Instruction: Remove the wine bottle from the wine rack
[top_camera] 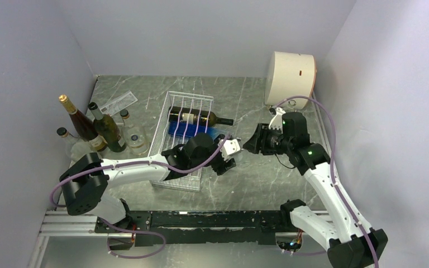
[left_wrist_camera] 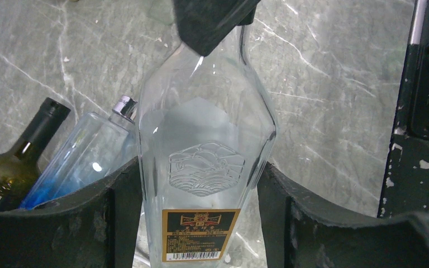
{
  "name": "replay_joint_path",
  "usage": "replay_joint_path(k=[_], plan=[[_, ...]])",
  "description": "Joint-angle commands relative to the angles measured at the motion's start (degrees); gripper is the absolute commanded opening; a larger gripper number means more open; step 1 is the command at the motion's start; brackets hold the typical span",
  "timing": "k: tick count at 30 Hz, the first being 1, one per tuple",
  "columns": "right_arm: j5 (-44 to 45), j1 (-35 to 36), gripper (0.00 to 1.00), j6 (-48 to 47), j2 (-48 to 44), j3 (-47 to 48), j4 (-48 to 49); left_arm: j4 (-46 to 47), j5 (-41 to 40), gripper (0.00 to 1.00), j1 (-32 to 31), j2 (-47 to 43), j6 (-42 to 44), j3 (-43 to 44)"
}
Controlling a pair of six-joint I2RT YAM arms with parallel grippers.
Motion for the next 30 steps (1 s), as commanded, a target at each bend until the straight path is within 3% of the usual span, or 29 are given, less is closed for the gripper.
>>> replay_joint_path(k=[1,10,13,14,18,20,26,30], plan=[[3.44,0.24,0.52,2.37,1.19,-1.39,5.37,6.00,-3.08,0.32,-0.14,-1.03,-5.80,0.61],[-1.55,0.18,0.52,8.60,1.66,-7.16,15.41,4.56,-5.34,0.30,-0.23,-0.39,-7.65,1.66],[-2.06,0.21,0.34,9.70,1.65,-7.65,16.85,3.75,-5.91,0.31,-0.23,-0.59,-8.33,2.36],[-1.95,0.21,0.25,9.86,1.60,-7.35,16.87,2.98,-6.37,0.36,-0.23,-0.76,-9.16,2.80],[1.88,0.20,0.01,8.49,1.36,-3.59,14.01,-2.04,-8.63,0.71,-0.23,-1.43,-12.06,6.45],[5.10,0.16,0.00,6.68,1.80,-0.44,10.22,-2.91,-9.11,0.93,-0.22,-2.95,-12.93,6.94],[15.74,0.17,0.00,1.30,3.01,10.07,0.37,-1.34,-11.43,1.00,-0.14,-12.43,-13.37,3.34],[22.91,0.17,0.00,-1.95,3.62,17.28,-6.74,0.02,-17.48,0.99,-0.17,-18.95,-13.28,0.73]])
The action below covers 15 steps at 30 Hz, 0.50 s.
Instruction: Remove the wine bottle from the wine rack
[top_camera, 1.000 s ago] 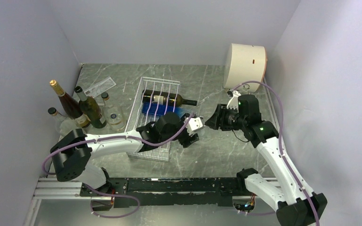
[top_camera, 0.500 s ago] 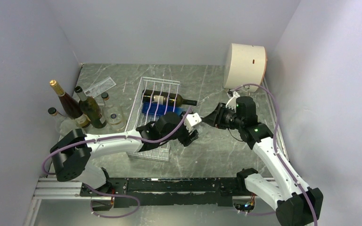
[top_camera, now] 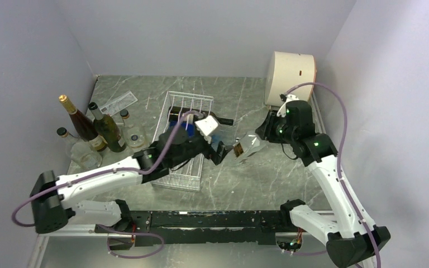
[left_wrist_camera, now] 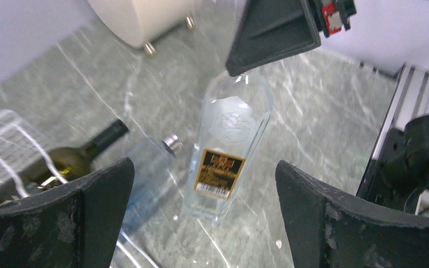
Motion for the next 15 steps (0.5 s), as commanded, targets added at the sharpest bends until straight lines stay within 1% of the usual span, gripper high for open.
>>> replay_joint_path(k=[1,3,6,10,15], plan=[[11.11,-0.14,0.00,-3.87,-0.27,10.38,-6.35,3.90,-8.89,0.99,-0.08,-6.93,-1.15,-2.79],[16.65,-0.13,0.00,-4.91,0.75,13.71,-10.44,3.91,-12.40,0.99,0.01,-9.11,-1.55,-3.39],[23.48,-0.20,0.00,-4.60,2.40,16.01,-13.61,3.50,-14.44,0.99,0.06,-10.87,-1.95,-3.56],[26.00,-0.30,0.00,-3.63,4.81,17.28,-14.47,3.84,-14.86,0.99,0.01,-12.64,-1.69,-4.31],[29.72,-1.10,0.00,-0.73,7.10,17.55,-15.56,3.32,-17.74,0.99,0.01,-13.87,-1.63,-4.56]])
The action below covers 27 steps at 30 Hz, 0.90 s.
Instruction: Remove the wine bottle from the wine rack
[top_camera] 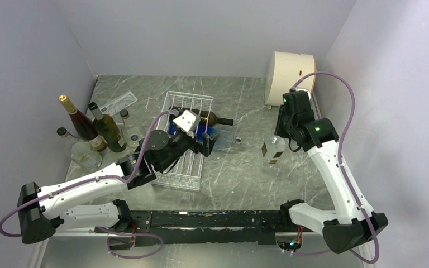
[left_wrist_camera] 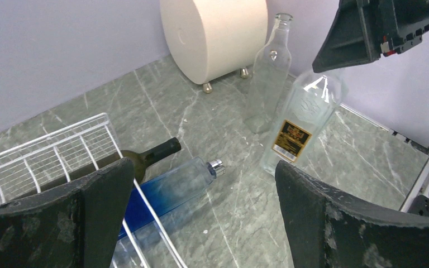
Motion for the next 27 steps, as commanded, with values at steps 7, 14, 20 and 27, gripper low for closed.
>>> replay_joint_path(k=[7,14,20,27], plan=[[11.02,-6.29,0.00,5.20,0.84,2.08,2.76,1.95,-4.02,0.99,0.01,-3.20,-0.79,-1.31],[10.85,-13.29,0.00,4.86,1.10,-2.30,10.91,2.13,-4.07,0.99,0.01,-3.54,-1.39,-1.63],[7.77,-19.55,0.00,3.91,3.42,-1.60,15.12,1.87,-4.26,0.99,0.01,-3.73,-2.08,-1.48],[10.13,-21.49,0.00,2.22,7.55,1.79,17.41,2.06,-4.07,0.99,0.01,-5.21,-1.93,-1.56]])
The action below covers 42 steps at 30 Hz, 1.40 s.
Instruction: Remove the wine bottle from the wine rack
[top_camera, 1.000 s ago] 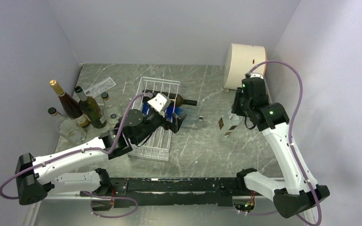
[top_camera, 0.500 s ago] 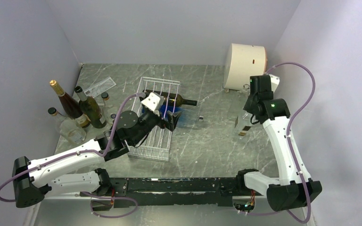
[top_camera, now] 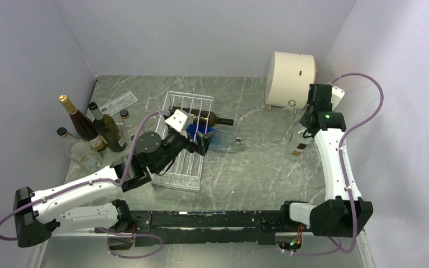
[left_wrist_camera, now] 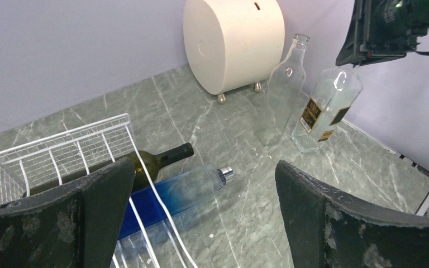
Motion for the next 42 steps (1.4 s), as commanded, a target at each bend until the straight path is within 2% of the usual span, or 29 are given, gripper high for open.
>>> replay_joint_path(k=[1,7,19,26,30,34,36,39,42], plan=[[2.02,-0.77,0.00,-1.42,1.16,4.43,9.14,2.02,-0.83,0.99,0.01,-2.05,-0.67,-0.48],[1.47,-1.47,0.00,-3.99,3.99,6.11,13.22,2.57,-1.03,0.99,0.00,-2.09,-0.43,-1.09],[-4.07,-2.99,0.00,-6.36,11.26,8.84,14.39,2.03,1.26,0.99,0.01,-0.89,-1.49,-0.71],[-8.93,-3.44,0.00,-5.02,11.26,7.92,14.56,2.23,0.87,0.99,0.02,-1.25,-0.49,-0.85],[-8.83,-3.46,0.01,-4.97,10.40,6.85,15.06,1.95,0.66,0.99,0.01,-0.93,-0.06,-0.59],[-9.33,-3.53,0.11,-4.65,10.47,7.16,14.42,1.10,0.30,0.99,0.01,-0.30,-0.08,-0.02],[-10.42,-3.56,0.19,-4.45,10.27,7.06,14.24,0.74,0.31,0.99,0.01,-0.08,-0.12,0.24],[-10.74,-3.54,0.37,-4.84,9.86,6.79,13.80,0.95,0.41,0.99,0.01,-0.23,0.00,0.08],[-10.69,-3.58,0.48,-5.28,9.10,6.83,13.03,1.06,-0.06,0.99,0.06,-0.52,0.54,-0.04]])
